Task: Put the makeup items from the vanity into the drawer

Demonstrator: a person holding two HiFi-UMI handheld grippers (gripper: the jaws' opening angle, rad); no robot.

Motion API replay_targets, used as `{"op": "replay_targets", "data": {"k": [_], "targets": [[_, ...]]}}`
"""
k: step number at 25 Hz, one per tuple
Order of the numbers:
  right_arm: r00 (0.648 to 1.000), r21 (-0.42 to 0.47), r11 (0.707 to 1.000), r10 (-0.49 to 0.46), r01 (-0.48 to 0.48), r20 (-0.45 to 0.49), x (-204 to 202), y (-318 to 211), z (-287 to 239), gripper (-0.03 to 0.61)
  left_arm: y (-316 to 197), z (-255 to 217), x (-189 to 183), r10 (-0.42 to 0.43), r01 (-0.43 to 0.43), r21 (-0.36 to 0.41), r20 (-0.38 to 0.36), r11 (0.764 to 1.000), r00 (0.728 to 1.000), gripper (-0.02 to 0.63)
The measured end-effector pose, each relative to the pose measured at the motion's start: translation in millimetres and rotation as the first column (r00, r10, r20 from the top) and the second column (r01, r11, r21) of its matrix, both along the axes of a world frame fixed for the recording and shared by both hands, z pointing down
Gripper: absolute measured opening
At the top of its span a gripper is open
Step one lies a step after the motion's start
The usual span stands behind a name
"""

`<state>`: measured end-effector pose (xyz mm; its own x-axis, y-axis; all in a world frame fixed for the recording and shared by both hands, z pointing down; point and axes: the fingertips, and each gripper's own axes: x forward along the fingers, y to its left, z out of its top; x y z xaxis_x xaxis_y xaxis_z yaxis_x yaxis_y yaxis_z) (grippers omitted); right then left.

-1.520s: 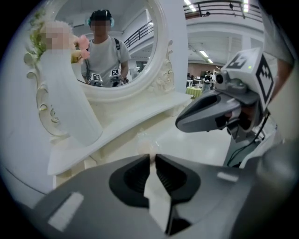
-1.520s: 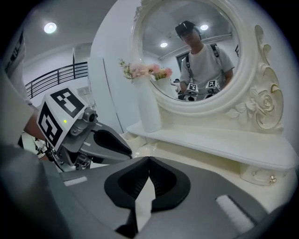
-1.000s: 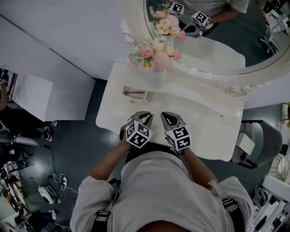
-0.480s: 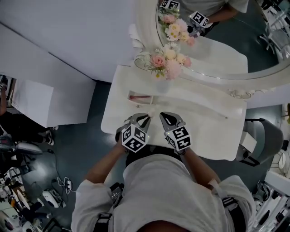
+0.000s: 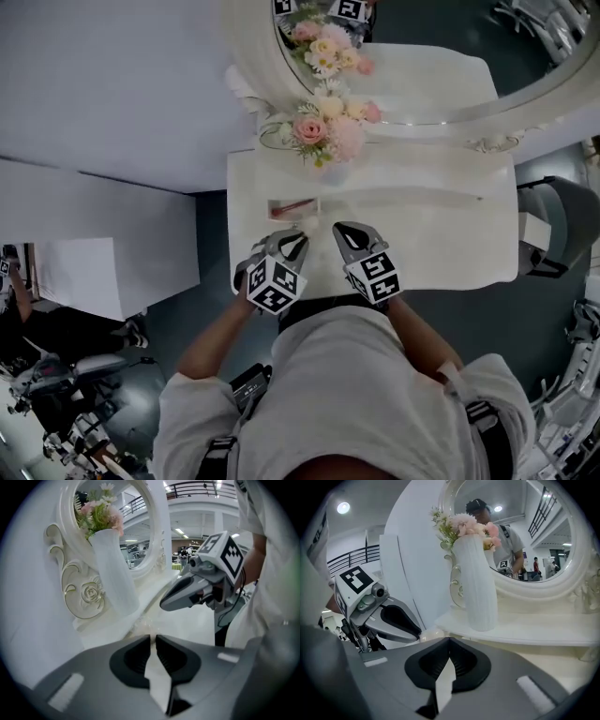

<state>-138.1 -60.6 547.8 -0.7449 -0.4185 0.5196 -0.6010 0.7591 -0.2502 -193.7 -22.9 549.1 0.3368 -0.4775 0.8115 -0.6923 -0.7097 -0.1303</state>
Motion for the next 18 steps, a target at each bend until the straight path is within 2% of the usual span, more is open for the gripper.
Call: {"op": "replay_targets", "data": {"k": [6,10,14,18], "targets": [[0.995,0.028,0.994,0.103,-0.103,0.001,6,-15,3,0.000,-19,0,-24,0.104,-0.105,0.005,0.048,0.995,0.993,0.038],[0.976,0.009,0.976,0.217,-0.217,-0.026,18,-2,10,0.000,-16,8,-24,0.216,-0.215,-0.025,0.045,0.976,0.975,0.037],[0.951,0.010,0.952,0.306,-0.306,-0.037,20,4,11,0.000,-19,14,-25,0.320,-0.318,-0.046,0.043,0.947,0.946,0.037],[0.931,0.010,0.932,0.362,-0.362,-0.048,20,10,9,0.000,-24,19,-28,0.438,-0.433,-0.088,0.060,0.897,0.897,0.035]]}}
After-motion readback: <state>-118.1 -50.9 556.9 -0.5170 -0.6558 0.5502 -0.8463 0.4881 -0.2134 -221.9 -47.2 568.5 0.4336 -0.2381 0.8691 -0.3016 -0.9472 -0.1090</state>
